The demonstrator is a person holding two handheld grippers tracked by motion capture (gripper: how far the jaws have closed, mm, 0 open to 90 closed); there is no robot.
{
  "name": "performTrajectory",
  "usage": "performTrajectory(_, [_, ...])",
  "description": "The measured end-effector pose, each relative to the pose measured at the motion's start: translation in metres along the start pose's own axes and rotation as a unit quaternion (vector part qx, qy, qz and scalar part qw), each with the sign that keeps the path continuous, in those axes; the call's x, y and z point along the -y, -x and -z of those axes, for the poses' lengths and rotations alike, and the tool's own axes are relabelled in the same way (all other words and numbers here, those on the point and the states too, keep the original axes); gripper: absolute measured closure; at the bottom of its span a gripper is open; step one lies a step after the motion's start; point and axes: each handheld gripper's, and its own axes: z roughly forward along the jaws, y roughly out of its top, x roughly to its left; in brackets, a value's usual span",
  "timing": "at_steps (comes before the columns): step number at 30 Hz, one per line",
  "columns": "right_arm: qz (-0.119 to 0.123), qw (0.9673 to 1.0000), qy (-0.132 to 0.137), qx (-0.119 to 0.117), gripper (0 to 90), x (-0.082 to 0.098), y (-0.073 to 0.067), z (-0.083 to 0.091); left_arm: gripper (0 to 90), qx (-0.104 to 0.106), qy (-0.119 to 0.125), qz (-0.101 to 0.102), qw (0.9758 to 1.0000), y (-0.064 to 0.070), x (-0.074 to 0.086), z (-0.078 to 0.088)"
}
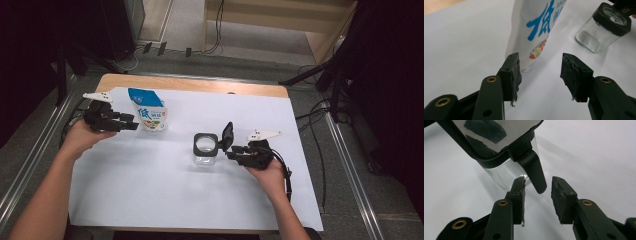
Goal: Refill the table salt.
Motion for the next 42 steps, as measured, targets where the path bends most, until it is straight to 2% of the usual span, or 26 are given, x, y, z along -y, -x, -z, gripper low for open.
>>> performTrajectory(5, [0.000, 1.0000, 0.001, -0.001, 64.3, 0.000, 0.000, 0.001, 53.1, 0.012, 0.018, -0.004, 0.9998, -0.007, -0.010, 0.007])
performTrajectory(15, [-0.004, 1.0000, -0.001, -0.001, 64.2, 0.001, 0.001, 0.001, 56.4, 0.015, 0.009, -0.032, 0.9993, -0.011, -0.034, 0.008])
performTrajectory(20, [-0.005, 1.0000, -0.003, -0.001, 64.1, 0.003, 0.001, 0.002, 62.2, 0.014, 0.007, -0.051, 0.9986, -0.009, -0.046, 0.005])
performTrajectory(23, [-0.006, 1.0000, -0.004, 0.000, 64.0, 0.003, 0.000, 0.002, 66.2, 0.020, 0.021, -0.052, 0.9983, -0.010, -0.047, 0.004])
performTrajectory(32, [-0.011, 0.9999, -0.006, 0.001, 63.7, 0.006, 0.000, 0.002, 73.9, 0.028, 0.032, -0.064, 0.9971, -0.012, -0.048, -0.001])
performTrajectory(37, [-0.010, 0.9999, -0.008, 0.001, 63.7, 0.006, -0.001, 0.001, 82.4, 0.021, 0.025, -0.070, 0.9970, -0.009, -0.050, 0.000])
performTrajectory(39, [-0.009, 0.9999, -0.009, 0.000, 63.7, 0.006, -0.001, 0.000, 86.9, 0.029, 0.018, -0.069, 0.9970, -0.008, -0.051, 0.000])
performTrajectory(42, [-0.007, 0.9999, -0.007, -0.001, 63.7, 0.006, -0.001, -0.001, 88.6, 0.033, 0.006, -0.056, 0.9979, -0.005, -0.052, 0.001])
